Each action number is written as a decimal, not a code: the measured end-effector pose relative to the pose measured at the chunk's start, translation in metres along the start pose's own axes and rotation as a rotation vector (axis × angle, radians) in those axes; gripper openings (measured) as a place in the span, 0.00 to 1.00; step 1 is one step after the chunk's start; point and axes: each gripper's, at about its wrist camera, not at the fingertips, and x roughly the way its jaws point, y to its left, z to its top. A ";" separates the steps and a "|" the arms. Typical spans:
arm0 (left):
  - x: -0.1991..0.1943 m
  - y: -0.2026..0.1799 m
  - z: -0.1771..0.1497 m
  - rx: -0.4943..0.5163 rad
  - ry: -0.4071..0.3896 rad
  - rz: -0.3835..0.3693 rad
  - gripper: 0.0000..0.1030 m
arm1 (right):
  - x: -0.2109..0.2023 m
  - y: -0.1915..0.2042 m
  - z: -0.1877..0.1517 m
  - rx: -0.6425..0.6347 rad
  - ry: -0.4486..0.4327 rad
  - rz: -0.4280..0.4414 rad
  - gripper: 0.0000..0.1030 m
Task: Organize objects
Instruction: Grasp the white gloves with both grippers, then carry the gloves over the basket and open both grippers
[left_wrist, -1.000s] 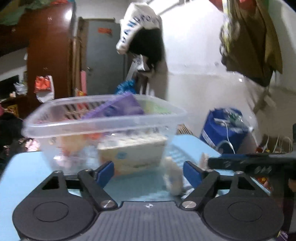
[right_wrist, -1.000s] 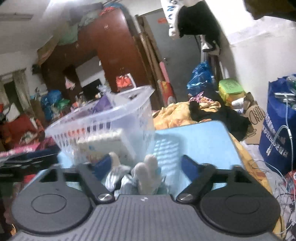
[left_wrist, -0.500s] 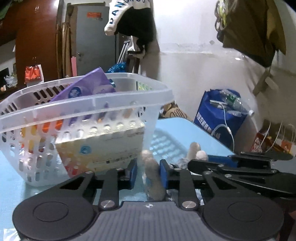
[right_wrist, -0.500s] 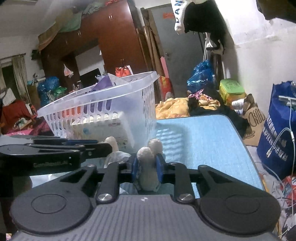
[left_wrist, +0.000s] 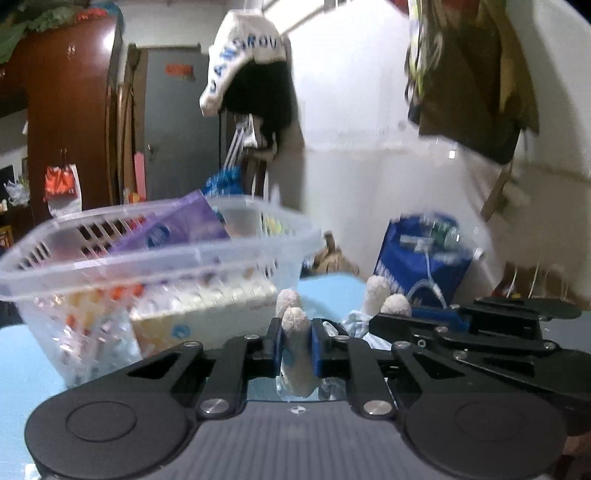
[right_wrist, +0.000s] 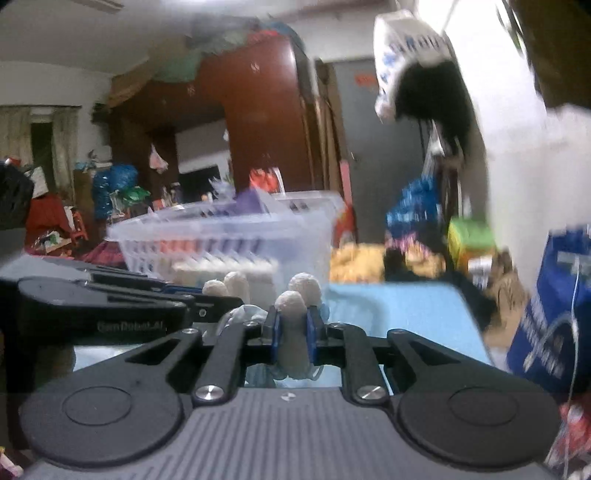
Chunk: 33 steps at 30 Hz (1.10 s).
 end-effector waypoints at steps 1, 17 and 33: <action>-0.008 0.002 0.001 0.001 -0.027 -0.002 0.17 | -0.003 0.004 0.003 -0.011 -0.010 0.004 0.16; -0.093 0.029 0.030 -0.046 -0.266 0.030 0.18 | -0.019 0.035 0.054 -0.020 -0.115 0.204 0.15; -0.052 0.119 0.095 -0.169 -0.223 0.234 0.17 | 0.080 0.075 0.121 -0.035 -0.026 0.243 0.15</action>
